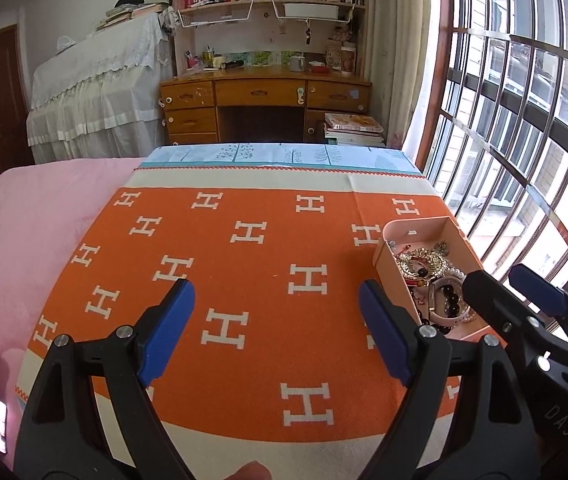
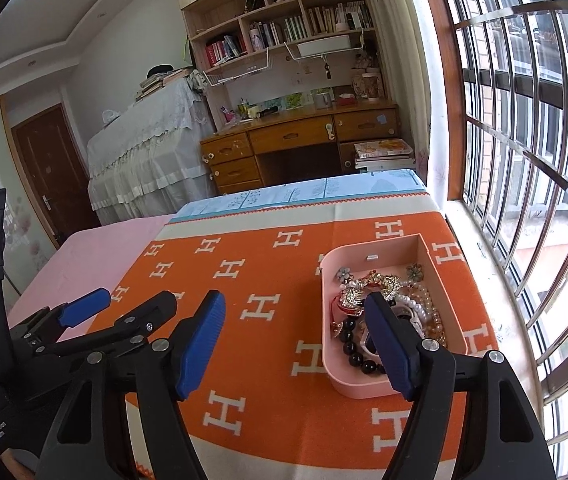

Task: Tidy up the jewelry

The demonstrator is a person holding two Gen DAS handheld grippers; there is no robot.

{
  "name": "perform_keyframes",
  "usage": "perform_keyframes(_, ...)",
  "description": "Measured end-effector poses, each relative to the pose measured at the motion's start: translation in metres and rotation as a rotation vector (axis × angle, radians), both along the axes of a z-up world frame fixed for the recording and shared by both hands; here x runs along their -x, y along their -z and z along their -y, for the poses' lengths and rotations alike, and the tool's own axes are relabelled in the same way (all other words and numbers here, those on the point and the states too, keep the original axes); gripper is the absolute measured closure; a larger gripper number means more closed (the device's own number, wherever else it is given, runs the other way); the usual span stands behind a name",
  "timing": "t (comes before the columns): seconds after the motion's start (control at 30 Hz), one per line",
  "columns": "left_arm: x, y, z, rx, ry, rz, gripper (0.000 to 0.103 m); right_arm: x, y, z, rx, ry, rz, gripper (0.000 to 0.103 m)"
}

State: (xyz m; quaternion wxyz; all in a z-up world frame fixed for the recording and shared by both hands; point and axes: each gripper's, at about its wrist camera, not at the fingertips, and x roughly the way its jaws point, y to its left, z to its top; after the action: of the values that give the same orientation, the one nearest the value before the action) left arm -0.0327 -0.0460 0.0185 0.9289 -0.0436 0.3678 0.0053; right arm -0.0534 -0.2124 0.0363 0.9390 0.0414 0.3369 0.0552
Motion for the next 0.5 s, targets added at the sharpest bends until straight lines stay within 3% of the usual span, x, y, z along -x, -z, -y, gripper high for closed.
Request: perform_keyframes(0.5, -0.005, 0.008, -0.002, -0.025, -0.016, -0.018, 0.021, -0.006, 0.017, -0.002, -0.017, 0.01, -0.031, 0.03)
